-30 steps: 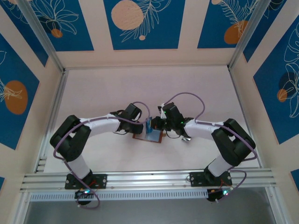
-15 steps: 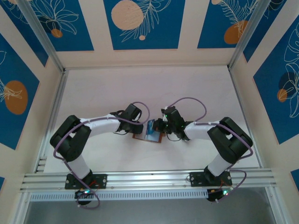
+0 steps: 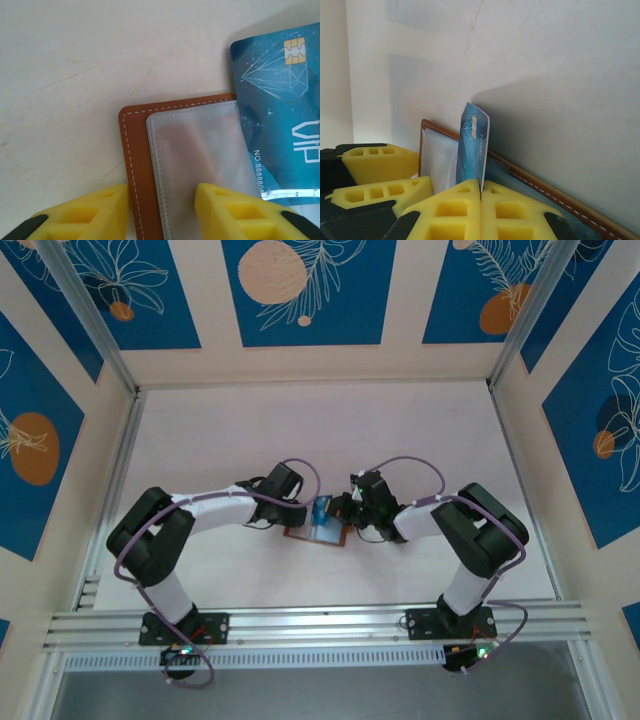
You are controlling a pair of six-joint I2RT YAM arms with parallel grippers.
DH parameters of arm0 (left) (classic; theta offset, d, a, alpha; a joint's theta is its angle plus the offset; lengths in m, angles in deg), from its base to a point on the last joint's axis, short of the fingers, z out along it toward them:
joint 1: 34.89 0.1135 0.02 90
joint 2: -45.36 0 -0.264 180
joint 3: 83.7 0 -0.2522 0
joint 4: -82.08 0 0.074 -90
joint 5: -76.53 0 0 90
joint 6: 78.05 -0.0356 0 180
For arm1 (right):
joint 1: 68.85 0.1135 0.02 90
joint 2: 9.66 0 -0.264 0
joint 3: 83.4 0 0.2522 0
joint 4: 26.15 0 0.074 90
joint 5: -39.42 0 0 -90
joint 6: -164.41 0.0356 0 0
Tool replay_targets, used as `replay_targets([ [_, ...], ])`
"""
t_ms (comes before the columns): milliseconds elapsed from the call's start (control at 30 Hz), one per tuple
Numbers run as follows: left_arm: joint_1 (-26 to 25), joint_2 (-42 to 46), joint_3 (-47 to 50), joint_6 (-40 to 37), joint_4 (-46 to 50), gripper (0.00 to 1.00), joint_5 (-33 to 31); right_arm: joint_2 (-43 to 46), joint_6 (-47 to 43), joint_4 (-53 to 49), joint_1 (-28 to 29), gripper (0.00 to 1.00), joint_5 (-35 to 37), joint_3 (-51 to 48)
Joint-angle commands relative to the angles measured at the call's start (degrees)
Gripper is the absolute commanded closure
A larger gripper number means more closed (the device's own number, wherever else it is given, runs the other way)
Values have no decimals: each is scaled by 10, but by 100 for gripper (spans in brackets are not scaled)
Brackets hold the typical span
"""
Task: Put the credit cards into the card holder
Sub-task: Insert the credit card into the card slot.
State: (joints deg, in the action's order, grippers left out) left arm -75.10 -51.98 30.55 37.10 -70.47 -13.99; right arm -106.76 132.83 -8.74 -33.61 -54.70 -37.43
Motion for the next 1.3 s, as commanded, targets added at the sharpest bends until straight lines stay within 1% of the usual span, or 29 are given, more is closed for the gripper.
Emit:
replay_targets([
  [0, -1, -19, 27, 8, 45, 60, -21, -12, 9, -18, 15, 100, 13, -15],
  [267, -1, -22, 23, 11, 48, 60, -26, 28, 32, -76, 61, 100, 72, -32],
  [367, -1, -21, 25, 13, 50, 60, -30, 59, 42, -103, 81, 100, 110, -47],
  [467, -1, -21, 25, 12, 49, 60, -30, 84, 49, -137, 90, 100, 133, -53],
  [600, -1, -22, 25, 13, 48, 60, -30, 81, 62, -132, 104, 100, 132, -59],
  [700, -1, -22, 26, 13, 45, 60, -27, 59, 57, -122, 102, 100, 118, -49],
  [833, -1, -20, 30, 12, 44, 60, -27, 14, 43, -91, 89, 100, 70, -28],
  [933, -1, -21, 30, 9, 47, 60, -26, -5, 55, -77, 86, 100, 50, -25],
  [1133, -1, -21, 31, 6, 43, 59, -26, 12, 64, -82, 91, 100, 73, -42],
  [1267, -1, -16, 37, 9, 40, 59, -22, 23, 57, -106, 90, 100, 99, -31],
])
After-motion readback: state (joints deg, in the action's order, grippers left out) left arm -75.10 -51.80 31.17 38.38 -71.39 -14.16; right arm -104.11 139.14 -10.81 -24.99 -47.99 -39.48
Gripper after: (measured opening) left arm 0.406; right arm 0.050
